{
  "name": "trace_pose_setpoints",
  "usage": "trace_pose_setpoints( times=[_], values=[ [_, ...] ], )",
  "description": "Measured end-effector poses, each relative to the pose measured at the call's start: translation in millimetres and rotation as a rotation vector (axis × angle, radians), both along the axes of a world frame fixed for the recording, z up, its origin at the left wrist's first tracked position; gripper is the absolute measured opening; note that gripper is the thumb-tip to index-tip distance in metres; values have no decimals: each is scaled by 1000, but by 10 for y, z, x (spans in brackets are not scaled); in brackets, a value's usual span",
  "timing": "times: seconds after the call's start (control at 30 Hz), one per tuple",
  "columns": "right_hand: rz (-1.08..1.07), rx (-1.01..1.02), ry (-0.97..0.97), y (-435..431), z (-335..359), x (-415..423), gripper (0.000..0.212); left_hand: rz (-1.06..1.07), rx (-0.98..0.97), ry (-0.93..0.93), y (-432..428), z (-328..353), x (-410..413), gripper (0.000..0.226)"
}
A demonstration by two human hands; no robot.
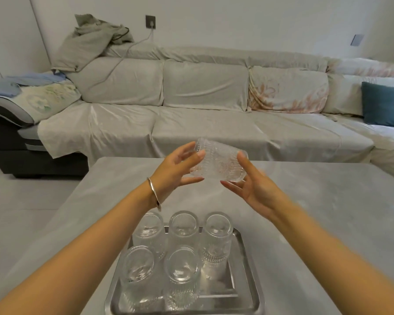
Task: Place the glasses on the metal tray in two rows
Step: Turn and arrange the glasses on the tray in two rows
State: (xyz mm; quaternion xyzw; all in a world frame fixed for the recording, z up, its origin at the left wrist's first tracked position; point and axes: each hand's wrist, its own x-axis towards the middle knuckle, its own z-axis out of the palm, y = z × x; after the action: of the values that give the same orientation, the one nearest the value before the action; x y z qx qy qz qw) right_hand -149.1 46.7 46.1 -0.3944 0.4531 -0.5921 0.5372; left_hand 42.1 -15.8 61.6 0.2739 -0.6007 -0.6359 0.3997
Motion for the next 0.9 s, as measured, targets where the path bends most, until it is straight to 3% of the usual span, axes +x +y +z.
trace_pose_setpoints(
  times=[0.13,0.23,0.33,0.6,0.7,0.9],
  values=[
    [-74,-6,168,310,146,66,72,-20,-106,-132,252,-50,217,59],
    [-87,-22,256,512,191,72,74,-54,-155,-206,416,-120,311,58],
    [-93,-46,361,686,237,58,74,-21,-222,-336,523,-219,379,72],
    [-65,-24,705,1011,203,-59,75,-4,-612,-1017,668,-823,587,70],
    [-17,16,827,1112,87,-68,76,-45,-669,-1236,701,-1013,606,71],
    [43,42,982,1179,-308,44,79,3,-732,-1265,734,-1124,602,69]
  ],
)
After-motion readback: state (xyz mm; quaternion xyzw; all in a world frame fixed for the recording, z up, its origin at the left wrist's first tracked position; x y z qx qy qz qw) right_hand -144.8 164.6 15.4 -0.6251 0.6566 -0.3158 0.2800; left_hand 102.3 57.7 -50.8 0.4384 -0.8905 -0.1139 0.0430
